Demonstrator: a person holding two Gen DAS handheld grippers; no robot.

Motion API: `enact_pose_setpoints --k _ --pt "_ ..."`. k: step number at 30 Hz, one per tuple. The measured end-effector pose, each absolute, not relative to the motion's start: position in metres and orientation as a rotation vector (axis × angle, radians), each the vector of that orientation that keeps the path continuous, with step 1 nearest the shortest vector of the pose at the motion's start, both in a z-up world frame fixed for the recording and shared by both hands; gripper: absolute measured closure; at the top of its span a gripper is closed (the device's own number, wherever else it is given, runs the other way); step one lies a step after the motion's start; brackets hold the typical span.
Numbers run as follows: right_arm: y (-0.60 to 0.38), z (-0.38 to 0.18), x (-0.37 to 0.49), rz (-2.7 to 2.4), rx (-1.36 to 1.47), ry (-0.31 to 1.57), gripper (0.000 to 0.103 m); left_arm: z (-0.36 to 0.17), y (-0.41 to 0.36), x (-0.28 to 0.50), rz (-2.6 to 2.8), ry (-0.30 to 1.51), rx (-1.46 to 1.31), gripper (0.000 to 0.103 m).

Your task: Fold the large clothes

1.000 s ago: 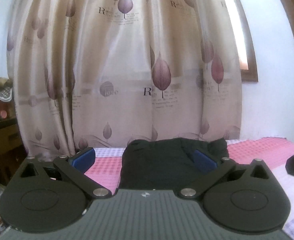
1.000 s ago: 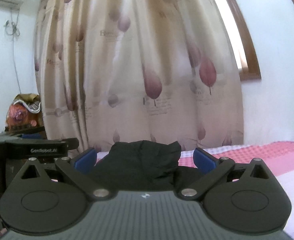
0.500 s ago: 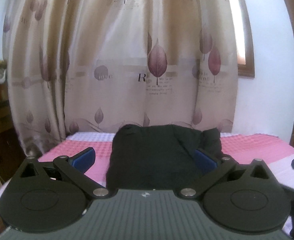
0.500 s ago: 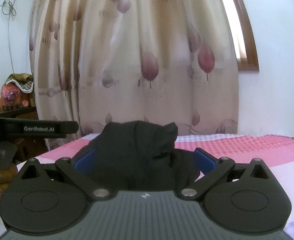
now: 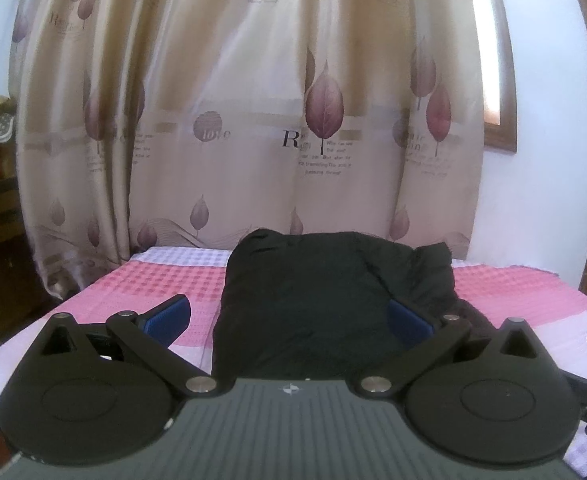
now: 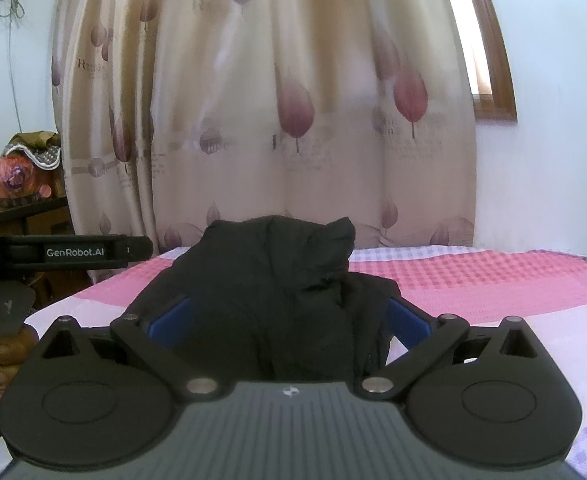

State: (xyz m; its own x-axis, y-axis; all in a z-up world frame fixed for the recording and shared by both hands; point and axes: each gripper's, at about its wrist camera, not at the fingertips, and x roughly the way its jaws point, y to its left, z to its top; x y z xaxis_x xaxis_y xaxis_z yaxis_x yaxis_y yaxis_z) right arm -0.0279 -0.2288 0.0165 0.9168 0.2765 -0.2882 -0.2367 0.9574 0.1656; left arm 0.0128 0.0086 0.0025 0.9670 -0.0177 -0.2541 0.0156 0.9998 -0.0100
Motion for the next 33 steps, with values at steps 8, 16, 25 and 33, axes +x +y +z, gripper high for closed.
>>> enact_pose_setpoints --k 8,16,25,33 --pt "-0.232 0.014 -0.025 0.261 0.137 0.332 0.000 -0.003 0.007 0.016 -0.004 0.262 0.006 0.000" --pt "-0.232 0.009 -0.021 0.259 0.152 0.356 0.000 -0.009 0.007 0.019 -0.004 0.281 0.019 0.000" --pt "-0.230 0.006 -0.019 0.266 0.149 0.370 0.000 -0.017 0.008 0.022 -0.003 0.295 0.003 0.000" --pt "-0.227 0.007 -0.018 0.252 0.134 0.367 0.000 -0.019 0.008 0.019 -0.018 0.263 0.008 0.000"
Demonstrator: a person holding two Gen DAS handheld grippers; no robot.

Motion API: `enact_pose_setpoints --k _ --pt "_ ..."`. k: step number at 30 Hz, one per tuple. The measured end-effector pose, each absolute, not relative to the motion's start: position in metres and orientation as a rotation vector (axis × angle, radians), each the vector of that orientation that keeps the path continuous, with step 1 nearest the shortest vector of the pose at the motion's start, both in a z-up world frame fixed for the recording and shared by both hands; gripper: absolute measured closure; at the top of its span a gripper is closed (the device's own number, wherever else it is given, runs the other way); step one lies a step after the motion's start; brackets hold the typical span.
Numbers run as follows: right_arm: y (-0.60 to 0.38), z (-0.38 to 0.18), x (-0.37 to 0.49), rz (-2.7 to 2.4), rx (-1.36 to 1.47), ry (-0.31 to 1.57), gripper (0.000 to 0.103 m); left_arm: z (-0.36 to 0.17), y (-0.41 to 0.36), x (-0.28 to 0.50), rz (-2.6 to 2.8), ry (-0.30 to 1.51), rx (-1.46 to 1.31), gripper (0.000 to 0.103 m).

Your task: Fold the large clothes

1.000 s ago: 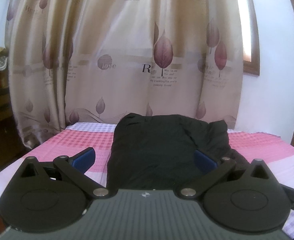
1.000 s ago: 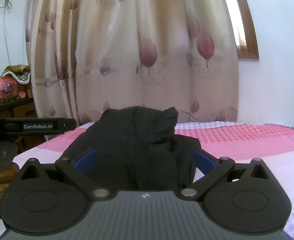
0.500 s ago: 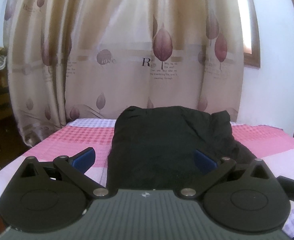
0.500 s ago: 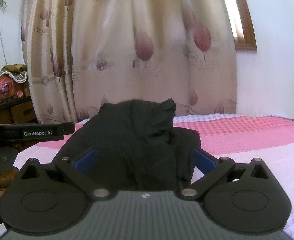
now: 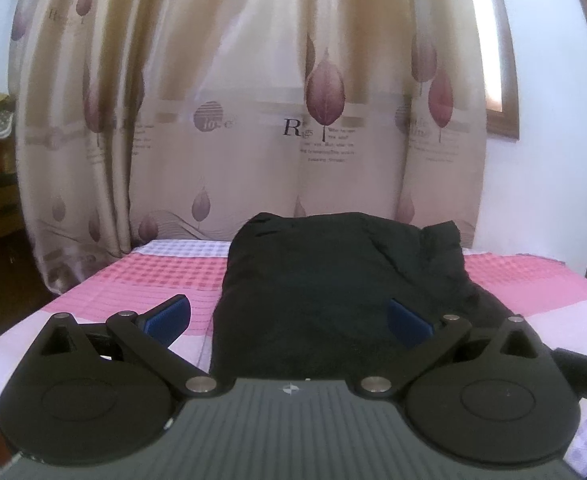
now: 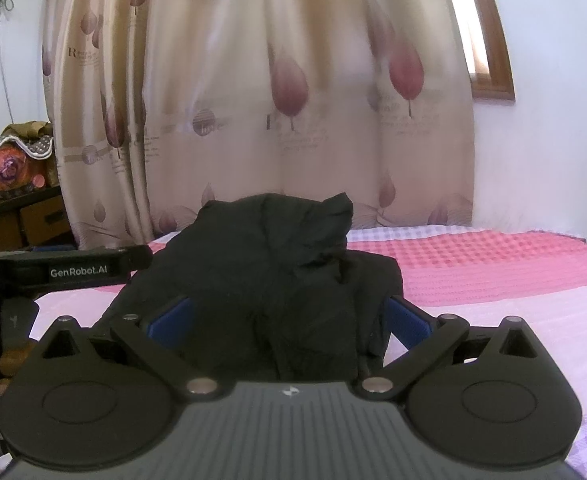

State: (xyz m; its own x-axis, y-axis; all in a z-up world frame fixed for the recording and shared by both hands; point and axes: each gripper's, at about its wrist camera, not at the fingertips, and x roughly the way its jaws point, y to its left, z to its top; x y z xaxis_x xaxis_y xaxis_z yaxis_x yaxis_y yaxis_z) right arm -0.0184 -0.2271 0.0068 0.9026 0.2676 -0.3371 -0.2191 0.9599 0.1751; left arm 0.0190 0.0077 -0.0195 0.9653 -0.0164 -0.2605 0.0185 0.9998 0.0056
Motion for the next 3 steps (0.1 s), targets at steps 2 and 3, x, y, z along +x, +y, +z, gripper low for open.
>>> enact_pose_setpoints --k 2,3 --pt "-0.2262 0.0073 -0.0183 0.245 0.129 0.364 0.000 -0.0184 0.0066 0.0186 -0.020 0.259 0.019 0.000" --pt "-0.2263 0.0075 -0.0181 0.243 0.128 0.364 0.000 -0.0179 0.0052 0.0179 -0.019 0.256 0.027 0.000"
